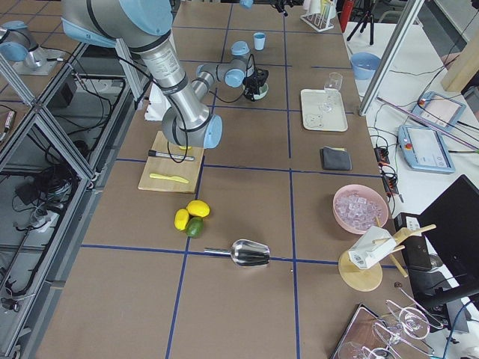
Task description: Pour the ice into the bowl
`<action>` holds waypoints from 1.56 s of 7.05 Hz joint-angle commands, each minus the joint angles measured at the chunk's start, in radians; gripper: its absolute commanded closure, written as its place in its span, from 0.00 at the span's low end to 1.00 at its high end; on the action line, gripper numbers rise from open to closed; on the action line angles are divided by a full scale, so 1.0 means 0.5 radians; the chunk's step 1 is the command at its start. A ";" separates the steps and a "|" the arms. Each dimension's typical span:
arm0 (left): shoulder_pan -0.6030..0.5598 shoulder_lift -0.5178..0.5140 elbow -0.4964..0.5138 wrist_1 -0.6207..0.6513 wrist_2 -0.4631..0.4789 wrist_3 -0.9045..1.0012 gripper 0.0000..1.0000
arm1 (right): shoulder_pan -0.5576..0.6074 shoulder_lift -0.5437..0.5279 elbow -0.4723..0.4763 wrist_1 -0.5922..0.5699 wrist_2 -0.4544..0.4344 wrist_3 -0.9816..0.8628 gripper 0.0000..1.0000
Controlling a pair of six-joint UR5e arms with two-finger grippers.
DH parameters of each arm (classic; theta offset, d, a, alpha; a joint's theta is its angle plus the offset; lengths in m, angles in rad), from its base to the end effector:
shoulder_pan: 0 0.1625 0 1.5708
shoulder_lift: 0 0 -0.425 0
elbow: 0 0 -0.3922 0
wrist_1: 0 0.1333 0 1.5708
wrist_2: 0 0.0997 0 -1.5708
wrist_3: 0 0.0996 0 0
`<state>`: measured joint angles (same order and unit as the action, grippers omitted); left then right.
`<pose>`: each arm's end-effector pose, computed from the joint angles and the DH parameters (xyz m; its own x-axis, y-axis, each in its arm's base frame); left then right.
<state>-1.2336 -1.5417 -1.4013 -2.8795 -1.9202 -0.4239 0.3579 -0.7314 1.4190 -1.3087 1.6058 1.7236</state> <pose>0.0719 -0.5049 0.6170 0.7762 0.3745 -0.5072 0.1889 0.6293 0.7539 -0.6648 -0.3872 0.1743 0.4895 0.3455 0.8007 -0.4026 0.9040 -0.1439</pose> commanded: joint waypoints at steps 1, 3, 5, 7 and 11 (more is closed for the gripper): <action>0.001 0.009 -0.002 0.000 0.005 0.001 0.00 | 0.005 -0.007 0.064 0.034 0.022 0.007 1.00; -0.003 0.031 0.002 0.003 0.008 -0.017 0.00 | 0.051 -0.174 0.271 0.046 0.144 0.001 1.00; -0.003 0.070 0.005 0.007 0.008 -0.023 0.00 | 0.155 -0.621 0.783 0.053 0.254 -0.044 1.00; -0.003 0.147 0.005 -0.021 0.015 -0.008 0.00 | 0.302 -1.106 1.063 0.065 0.356 -0.426 1.00; -0.003 0.169 -0.008 -0.033 0.012 -0.023 0.00 | 0.556 -1.875 1.084 0.765 0.542 -0.796 1.00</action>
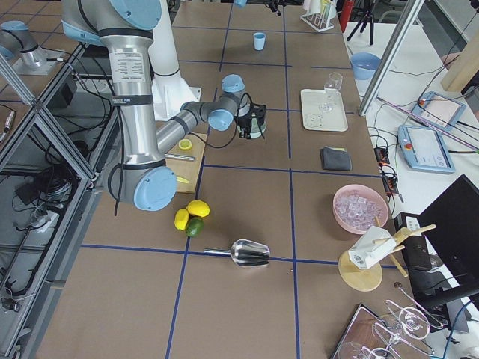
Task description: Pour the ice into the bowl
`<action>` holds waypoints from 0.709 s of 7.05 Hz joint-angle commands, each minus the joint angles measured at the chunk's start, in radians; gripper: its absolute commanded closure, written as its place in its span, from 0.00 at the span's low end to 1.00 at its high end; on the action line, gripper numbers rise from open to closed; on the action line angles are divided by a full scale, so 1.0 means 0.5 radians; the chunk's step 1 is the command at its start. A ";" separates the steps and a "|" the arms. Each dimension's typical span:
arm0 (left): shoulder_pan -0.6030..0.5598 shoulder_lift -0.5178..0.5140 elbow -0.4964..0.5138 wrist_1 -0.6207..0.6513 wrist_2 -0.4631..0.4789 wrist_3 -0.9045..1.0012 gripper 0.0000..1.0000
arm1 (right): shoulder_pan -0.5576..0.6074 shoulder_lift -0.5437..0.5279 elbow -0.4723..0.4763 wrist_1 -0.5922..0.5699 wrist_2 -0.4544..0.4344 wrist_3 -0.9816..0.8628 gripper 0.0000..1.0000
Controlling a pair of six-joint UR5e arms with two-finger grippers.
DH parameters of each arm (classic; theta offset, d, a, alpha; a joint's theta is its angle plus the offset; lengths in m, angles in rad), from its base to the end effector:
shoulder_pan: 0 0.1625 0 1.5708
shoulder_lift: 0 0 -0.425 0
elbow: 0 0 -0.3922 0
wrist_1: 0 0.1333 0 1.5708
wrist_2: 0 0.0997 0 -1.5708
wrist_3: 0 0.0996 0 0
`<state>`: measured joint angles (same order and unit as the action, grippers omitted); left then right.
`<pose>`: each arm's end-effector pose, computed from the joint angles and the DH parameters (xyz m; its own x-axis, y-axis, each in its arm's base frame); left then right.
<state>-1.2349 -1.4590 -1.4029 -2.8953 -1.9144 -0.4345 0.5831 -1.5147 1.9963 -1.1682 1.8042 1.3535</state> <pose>0.0577 -0.4678 0.6540 0.7889 0.3315 -0.5175 0.1837 0.6764 0.7133 -0.3646 -0.3726 0.3895 0.6000 0.1445 0.7868 -0.2632 0.9645 0.0236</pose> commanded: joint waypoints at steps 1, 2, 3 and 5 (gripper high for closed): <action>0.000 0.013 -0.011 -0.008 0.000 0.001 0.00 | 0.317 -0.360 -0.333 0.851 0.472 -0.120 1.00; 0.000 0.031 -0.014 -0.044 0.000 -0.005 0.00 | 0.562 -0.370 -0.612 1.101 0.675 -0.336 1.00; 0.000 0.049 -0.038 -0.048 0.000 -0.008 0.00 | 0.740 -0.364 -0.770 1.133 0.841 -0.548 1.00; 0.000 0.083 -0.081 -0.048 0.000 -0.014 0.00 | 0.846 -0.406 -0.805 1.140 0.953 -0.639 1.00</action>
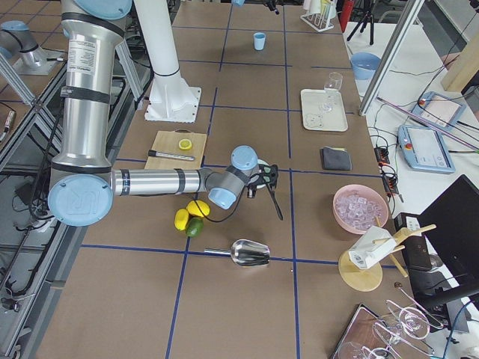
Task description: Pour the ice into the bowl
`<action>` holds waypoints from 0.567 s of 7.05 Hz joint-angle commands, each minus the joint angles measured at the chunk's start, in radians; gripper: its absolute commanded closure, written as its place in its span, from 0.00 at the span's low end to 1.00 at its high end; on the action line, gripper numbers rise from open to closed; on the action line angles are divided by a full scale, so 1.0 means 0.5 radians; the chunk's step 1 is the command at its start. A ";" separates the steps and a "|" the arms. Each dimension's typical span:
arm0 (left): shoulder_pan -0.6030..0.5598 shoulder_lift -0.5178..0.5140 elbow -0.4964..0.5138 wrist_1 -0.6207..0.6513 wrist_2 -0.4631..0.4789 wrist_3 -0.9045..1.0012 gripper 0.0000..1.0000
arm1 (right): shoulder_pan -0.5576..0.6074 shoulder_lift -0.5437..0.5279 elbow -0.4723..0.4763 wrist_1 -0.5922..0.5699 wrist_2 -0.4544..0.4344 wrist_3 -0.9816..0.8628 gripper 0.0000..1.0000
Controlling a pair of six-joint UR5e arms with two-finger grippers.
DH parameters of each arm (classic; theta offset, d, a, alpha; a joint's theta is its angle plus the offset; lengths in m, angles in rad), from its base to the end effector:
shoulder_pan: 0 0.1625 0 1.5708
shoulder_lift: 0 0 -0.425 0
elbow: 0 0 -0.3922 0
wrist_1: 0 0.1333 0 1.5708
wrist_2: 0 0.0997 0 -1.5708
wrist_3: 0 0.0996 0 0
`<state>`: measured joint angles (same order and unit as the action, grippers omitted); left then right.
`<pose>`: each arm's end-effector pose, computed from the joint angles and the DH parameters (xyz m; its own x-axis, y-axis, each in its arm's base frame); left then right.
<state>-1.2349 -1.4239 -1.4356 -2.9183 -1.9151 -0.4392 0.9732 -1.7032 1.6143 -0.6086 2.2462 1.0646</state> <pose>0.0525 -0.4528 0.6503 0.7841 0.3388 -0.5200 0.1921 0.6642 0.7225 -0.1991 -0.4187 0.5921 0.4982 0.0594 0.8650 -0.1532 0.9880 0.0204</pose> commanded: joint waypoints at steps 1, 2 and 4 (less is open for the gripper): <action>0.000 0.010 -0.016 -0.002 0.001 -0.005 0.00 | 0.066 -0.066 -0.053 0.024 0.054 -0.122 1.00; 0.000 0.010 -0.016 -0.002 0.001 -0.005 0.00 | 0.063 -0.076 -0.056 0.021 0.048 -0.126 1.00; 0.000 0.010 -0.019 -0.002 0.001 -0.005 0.00 | 0.057 -0.055 -0.090 0.021 0.027 -0.126 1.00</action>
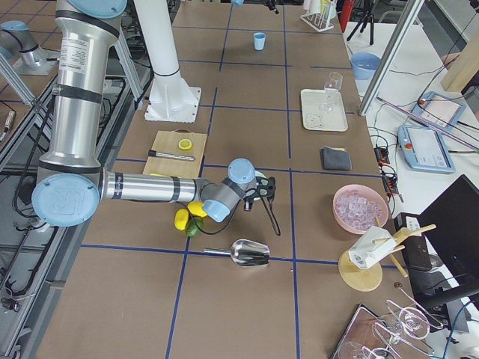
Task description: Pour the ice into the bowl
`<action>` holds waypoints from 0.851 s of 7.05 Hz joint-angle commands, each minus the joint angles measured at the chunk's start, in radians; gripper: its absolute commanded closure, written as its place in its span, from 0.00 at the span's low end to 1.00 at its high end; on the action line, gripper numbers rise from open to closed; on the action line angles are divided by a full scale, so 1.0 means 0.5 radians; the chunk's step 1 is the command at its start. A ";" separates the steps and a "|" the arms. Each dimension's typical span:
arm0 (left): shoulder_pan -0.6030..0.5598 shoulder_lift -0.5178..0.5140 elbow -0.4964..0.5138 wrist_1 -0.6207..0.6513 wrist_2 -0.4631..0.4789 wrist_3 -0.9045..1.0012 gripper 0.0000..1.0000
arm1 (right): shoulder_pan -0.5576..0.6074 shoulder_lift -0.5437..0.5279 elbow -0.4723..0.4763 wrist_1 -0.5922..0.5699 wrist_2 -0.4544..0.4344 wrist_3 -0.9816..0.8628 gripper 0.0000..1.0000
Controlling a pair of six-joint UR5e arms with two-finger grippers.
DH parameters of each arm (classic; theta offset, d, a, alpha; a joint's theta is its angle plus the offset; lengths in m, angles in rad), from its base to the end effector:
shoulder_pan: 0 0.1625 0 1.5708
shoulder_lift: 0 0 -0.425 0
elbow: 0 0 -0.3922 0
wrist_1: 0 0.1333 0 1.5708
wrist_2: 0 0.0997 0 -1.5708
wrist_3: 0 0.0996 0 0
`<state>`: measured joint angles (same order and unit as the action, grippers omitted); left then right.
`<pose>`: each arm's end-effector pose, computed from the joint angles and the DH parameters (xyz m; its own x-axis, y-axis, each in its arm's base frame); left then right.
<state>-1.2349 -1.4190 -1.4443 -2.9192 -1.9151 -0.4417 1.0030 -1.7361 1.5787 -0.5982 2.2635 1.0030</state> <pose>0.0519 -0.4511 0.6479 0.7828 0.3395 -0.5215 0.1951 0.6618 0.7238 -0.1787 -0.4098 0.6232 0.5254 0.0541 0.8491 -0.1379 0.9902 0.0222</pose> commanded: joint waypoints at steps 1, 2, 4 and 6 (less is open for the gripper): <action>0.000 0.000 -0.001 0.000 0.001 0.000 0.00 | -0.003 0.014 -0.022 0.000 -0.005 0.000 1.00; 0.000 0.000 -0.001 0.000 0.001 0.000 0.00 | -0.006 0.018 -0.028 0.000 -0.008 0.000 0.90; 0.000 0.000 -0.001 0.000 -0.002 0.000 0.00 | -0.006 0.021 -0.037 0.000 -0.011 0.000 0.77; 0.000 0.000 -0.001 0.000 0.001 0.000 0.00 | -0.003 0.021 -0.031 0.000 -0.008 0.000 0.01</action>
<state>-1.2349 -1.4189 -1.4450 -2.9192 -1.9148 -0.4418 1.0004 -1.7260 1.5610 -0.5982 2.2584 1.0032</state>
